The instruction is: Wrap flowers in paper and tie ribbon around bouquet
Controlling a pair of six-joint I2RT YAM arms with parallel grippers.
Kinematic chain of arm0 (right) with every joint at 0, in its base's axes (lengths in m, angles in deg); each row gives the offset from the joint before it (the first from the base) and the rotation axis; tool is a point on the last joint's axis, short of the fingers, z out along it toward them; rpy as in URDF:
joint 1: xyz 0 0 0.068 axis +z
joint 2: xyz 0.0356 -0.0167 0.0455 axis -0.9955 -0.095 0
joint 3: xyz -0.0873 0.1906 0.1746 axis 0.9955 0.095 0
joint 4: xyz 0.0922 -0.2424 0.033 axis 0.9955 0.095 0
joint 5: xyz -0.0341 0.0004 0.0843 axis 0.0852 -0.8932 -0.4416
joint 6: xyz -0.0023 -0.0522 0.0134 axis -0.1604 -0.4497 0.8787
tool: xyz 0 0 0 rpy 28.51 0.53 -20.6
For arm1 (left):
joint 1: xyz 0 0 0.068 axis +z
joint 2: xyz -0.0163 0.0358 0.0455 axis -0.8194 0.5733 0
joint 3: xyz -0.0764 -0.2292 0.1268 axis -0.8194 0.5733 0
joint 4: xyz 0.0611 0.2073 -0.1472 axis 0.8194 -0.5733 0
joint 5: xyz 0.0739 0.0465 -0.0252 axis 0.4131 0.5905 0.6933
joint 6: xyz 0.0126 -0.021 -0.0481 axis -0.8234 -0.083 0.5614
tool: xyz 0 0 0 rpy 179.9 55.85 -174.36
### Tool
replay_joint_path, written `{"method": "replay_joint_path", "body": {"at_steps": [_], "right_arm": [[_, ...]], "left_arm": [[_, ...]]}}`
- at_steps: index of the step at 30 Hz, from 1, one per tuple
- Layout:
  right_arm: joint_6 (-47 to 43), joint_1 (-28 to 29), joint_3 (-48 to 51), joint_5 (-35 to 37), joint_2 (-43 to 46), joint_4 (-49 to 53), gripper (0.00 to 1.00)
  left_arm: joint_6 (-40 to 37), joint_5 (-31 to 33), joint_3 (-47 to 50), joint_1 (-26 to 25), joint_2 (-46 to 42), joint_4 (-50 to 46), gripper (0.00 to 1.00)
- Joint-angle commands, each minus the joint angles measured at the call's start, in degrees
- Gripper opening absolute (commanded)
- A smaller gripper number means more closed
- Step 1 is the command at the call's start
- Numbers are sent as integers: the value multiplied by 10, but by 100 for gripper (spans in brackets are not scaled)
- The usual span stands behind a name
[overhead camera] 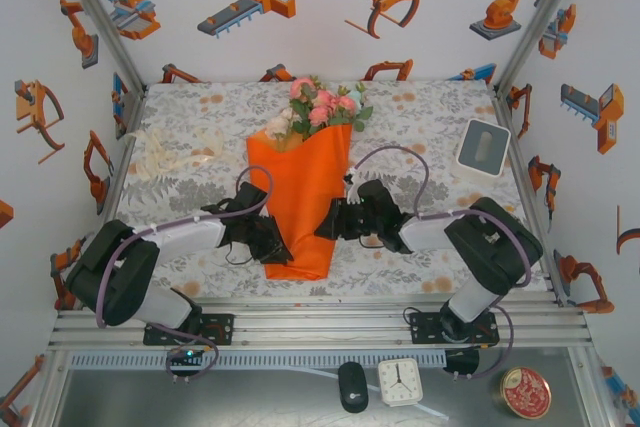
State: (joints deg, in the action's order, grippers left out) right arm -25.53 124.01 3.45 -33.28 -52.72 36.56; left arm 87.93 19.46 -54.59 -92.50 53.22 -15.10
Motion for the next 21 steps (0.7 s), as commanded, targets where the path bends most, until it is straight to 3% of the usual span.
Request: {"method": "replay_joint_path", "body": {"at_steps": [1, 10, 21], "right_arm": [[16, -40, -22, 6, -32, -48, 50], [17, -136, -135, -51, -144, -66, 50], [18, -202, -290, -81, -262, -62, 50]], "left_arm": [[2, 5, 23, -2, 1, -12, 27], [1, 2, 29, -2, 0, 2, 27], [2, 4, 34, -1, -2, 11, 27]]}}
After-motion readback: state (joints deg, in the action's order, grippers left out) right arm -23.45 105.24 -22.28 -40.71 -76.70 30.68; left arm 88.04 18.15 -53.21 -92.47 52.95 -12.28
